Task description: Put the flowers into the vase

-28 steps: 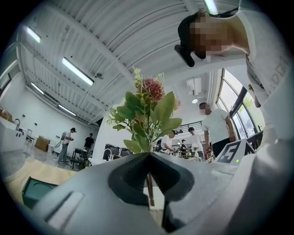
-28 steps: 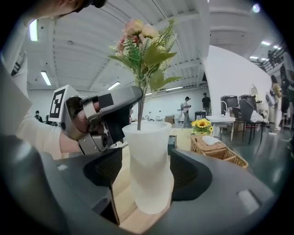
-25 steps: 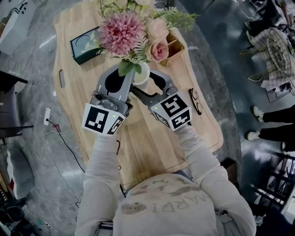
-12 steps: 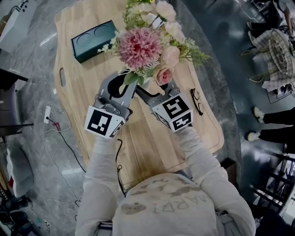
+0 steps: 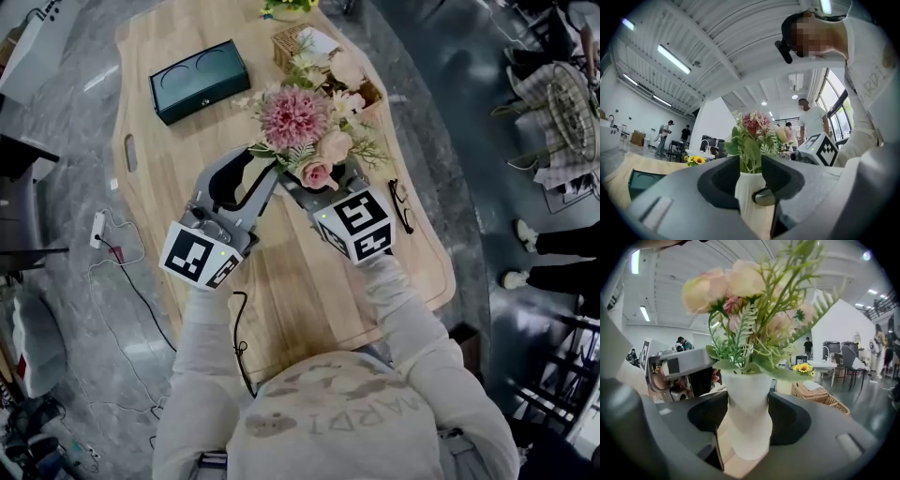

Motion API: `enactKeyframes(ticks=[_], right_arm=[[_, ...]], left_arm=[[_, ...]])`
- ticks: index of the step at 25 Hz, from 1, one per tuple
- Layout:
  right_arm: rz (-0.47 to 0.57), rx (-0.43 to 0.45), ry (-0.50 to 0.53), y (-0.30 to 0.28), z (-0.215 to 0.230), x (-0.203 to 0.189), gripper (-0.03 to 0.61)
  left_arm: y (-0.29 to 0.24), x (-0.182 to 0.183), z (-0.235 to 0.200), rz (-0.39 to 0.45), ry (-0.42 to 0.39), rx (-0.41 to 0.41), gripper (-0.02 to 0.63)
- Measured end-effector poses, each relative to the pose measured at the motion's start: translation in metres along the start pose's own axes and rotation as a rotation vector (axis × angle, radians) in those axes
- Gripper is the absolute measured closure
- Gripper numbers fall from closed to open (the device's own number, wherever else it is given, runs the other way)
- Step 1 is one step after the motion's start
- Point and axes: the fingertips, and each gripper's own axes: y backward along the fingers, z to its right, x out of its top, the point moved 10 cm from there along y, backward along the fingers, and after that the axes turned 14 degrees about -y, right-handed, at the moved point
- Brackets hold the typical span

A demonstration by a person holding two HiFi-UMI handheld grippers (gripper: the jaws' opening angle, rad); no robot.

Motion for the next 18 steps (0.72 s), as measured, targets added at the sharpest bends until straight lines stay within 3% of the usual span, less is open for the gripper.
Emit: enactKeyframes(ticks=[11,16,18], right_arm=[[-0.027,-0.019,-0.039,0.008,-0.006,-0.012,0.273],[0.009,-0.034,-0.092,0.022,-0.015,-0.021,0.279],[0.038,-0.036,-0.127,0.034,-0.021,-0.026,0.312]], left_arm=[[0.046,0.005,0.001,-0.007,0.062,0.123,0.487],[0.064,0.01,0.006,-0.031,0.059,0.128,0.611],[0.07,0.013,0.009,-0.04,0.062,0.113,0.611]])
